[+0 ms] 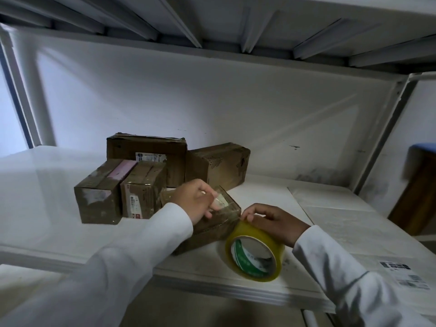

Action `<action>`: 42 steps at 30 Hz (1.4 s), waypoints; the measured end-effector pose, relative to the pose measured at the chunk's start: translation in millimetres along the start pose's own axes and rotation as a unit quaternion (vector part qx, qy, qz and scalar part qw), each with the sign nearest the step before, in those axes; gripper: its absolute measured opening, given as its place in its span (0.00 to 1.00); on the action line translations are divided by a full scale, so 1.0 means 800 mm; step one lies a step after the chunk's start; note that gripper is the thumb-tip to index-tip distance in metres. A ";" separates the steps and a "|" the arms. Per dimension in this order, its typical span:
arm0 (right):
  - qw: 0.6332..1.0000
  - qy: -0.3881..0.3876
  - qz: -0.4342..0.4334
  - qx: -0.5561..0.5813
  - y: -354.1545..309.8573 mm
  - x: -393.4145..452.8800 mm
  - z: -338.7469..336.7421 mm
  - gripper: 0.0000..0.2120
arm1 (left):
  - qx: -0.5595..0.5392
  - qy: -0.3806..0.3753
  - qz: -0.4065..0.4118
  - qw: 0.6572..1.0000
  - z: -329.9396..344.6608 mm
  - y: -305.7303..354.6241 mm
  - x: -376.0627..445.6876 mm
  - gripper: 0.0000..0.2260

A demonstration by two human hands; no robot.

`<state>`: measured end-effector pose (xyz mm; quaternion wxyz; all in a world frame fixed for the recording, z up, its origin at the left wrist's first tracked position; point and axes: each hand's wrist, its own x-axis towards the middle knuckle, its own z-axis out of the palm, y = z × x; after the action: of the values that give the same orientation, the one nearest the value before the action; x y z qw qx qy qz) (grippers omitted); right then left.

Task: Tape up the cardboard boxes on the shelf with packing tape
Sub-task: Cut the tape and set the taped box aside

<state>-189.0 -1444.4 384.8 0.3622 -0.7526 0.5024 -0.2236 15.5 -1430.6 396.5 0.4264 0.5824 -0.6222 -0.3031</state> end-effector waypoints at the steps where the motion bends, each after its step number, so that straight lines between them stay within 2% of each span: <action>1: 1.000 0.003 -0.001 0.014 0.001 0.000 -0.002 0.07 | -0.002 0.001 0.007 1.000 -0.006 -0.001 0.002 0.05; 5: 0.998 0.014 0.052 0.030 0.016 -0.002 -0.005 0.05 | -0.033 0.083 0.011 0.996 -0.038 -0.021 0.025 0.02; 7: 0.993 0.048 0.090 0.051 0.028 -0.003 -0.008 0.05 | -0.011 0.079 0.025 0.997 -0.053 -0.038 0.038 0.10; 8: 0.990 0.069 0.101 0.069 0.033 -0.004 -0.010 0.05 | 0.020 0.047 0.031 0.998 -0.059 -0.045 0.041 0.17; 10: 0.983 0.093 0.120 0.100 0.036 -0.005 -0.013 0.05 | 0.130 -0.059 0.019 0.990 -0.065 -0.060 0.044 0.36; 12: 0.982 0.083 0.140 0.093 0.036 -0.004 -0.014 0.05 | 0.263 -0.157 -0.007 0.952 -0.065 -0.074 0.048 0.52; 13: 0.982 0.073 0.150 0.084 0.036 -0.003 -0.012 0.07 | 0.311 -0.184 -0.019 0.932 -0.064 -0.080 0.050 0.55; 18: 0.979 0.075 0.156 0.106 0.037 -0.003 -0.008 0.09 | 0.394 -0.172 0.003 0.903 -0.058 -0.081 0.055 0.43; 20: 0.973 0.091 0.167 0.131 0.039 -0.004 -0.007 0.10 | 0.370 -0.182 -0.007 0.911 -0.063 -0.070 0.053 0.46; 23: 0.969 0.098 0.173 0.148 0.040 -0.005 -0.003 0.11 | 0.256 -0.184 -0.053 0.948 -0.069 -0.052 0.049 0.52; 24: 0.969 0.097 0.172 0.150 0.039 -0.005 -0.001 0.11 | 0.216 -0.182 -0.077 0.956 -0.068 -0.046 0.048 0.51; 25: 0.968 0.096 0.172 0.153 0.037 -0.005 -0.001 0.10 | 0.182 -0.184 -0.105 0.960 -0.066 -0.042 0.049 0.45; 27: 0.966 0.097 0.176 0.161 0.035 -0.003 -0.001 0.10 | 0.103 -0.205 -0.207 0.951 -0.065 -0.036 0.052 0.29; 28: 0.965 0.098 0.178 0.166 0.035 -0.003 0.000 0.10 | 0.064 -0.219 -0.267 0.937 -0.065 -0.037 0.052 0.27; 30: 0.963 0.100 0.182 0.174 0.035 -0.003 0.001 0.09 | -0.008 -0.249 -0.347 0.904 -0.063 -0.051 0.052 0.30; 32: 0.961 0.104 0.181 0.181 0.035 -0.004 0.002 0.08 | -0.051 -0.289 -0.372 0.881 -0.055 -0.072 0.054 0.36; 35: 0.961 0.105 0.176 0.188 0.034 -0.006 0.002 0.08 | -0.057 -0.289 -0.340 0.893 -0.044 -0.083 0.048 0.35; 38: 0.964 0.102 0.180 0.170 0.033 -0.003 0.001 0.09 | -0.011 -0.215 -0.271 0.938 -0.042 -0.072 0.049 0.29; 40: 0.967 0.094 0.181 0.153 0.031 -0.001 0.001 0.10 | 0.105 -0.162 -0.140 0.971 -0.041 -0.060 0.052 0.27; 42: 0.968 0.092 0.183 0.142 0.029 0.000 0.001 0.10 | 0.160 -0.159 0.011 0.974 -0.043 -0.041 0.044 0.31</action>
<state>-202.5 -1449.9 366.2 0.4523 -0.5649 0.6257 -0.2911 62.3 -1465.8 389.7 0.2265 0.5811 -0.7286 -0.2833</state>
